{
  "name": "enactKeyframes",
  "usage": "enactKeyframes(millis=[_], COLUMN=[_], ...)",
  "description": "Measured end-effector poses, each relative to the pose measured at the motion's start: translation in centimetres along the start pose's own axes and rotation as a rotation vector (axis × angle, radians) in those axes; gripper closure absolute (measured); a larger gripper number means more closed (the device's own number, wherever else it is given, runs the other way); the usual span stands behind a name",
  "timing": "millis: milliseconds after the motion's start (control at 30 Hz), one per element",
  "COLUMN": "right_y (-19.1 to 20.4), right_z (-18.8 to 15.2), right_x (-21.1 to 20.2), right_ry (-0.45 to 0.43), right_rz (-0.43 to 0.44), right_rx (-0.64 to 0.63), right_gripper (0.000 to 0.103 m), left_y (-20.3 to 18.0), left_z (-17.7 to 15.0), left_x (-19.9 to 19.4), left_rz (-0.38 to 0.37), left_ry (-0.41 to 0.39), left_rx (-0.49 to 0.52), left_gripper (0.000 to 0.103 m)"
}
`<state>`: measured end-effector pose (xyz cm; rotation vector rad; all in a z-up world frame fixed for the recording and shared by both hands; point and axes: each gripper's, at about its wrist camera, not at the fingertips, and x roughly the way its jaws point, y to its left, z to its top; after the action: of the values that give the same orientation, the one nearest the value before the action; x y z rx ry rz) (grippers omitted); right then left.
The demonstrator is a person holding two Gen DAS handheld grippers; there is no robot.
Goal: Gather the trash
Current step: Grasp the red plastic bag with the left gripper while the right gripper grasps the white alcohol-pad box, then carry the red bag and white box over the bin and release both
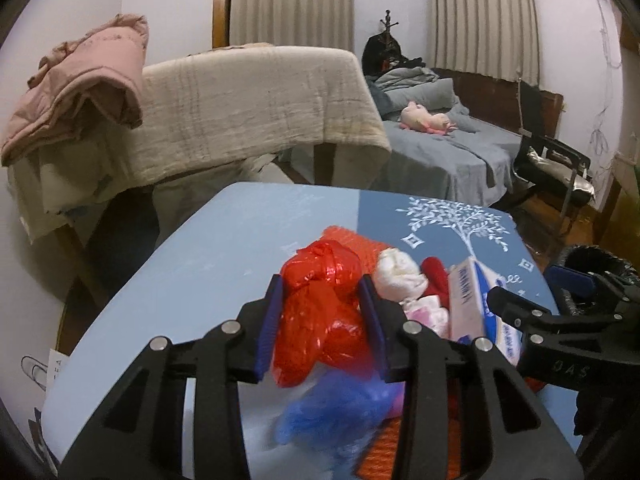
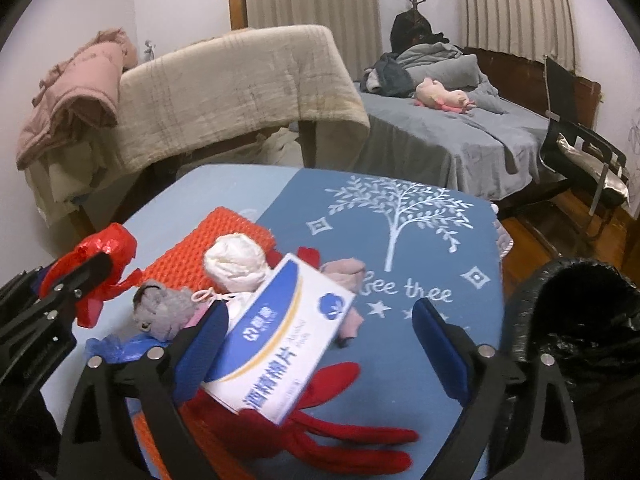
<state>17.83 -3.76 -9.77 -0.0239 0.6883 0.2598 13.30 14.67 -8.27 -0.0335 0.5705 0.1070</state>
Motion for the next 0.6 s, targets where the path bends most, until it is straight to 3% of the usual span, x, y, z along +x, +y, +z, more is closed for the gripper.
enactKeyframes(millis=[300,467,600], right_y=[1.0,1.5,1.5], right_z=[-0.4,-0.6,-0.2], right_x=[2.5,3.0,2.3], right_ry=[0.100,0.144,0.135], right_rz=[0.012,0.075,0.128], right_rx=[0.031,0.020,0.016], right_gripper=[0.012,0.038,0.042], left_y=[1.2,1.6,1.5], left_z=[-0.4,-0.6,-0.7], left_x=[-0.2,-0.5,-0.8], left_rz=[-0.006,-0.009,-0.010], left_ry=[0.006,0.007,0.004], left_rx=[-0.017,-0.024,-0.025], left_gripper=[0.066,0.066,0.066])
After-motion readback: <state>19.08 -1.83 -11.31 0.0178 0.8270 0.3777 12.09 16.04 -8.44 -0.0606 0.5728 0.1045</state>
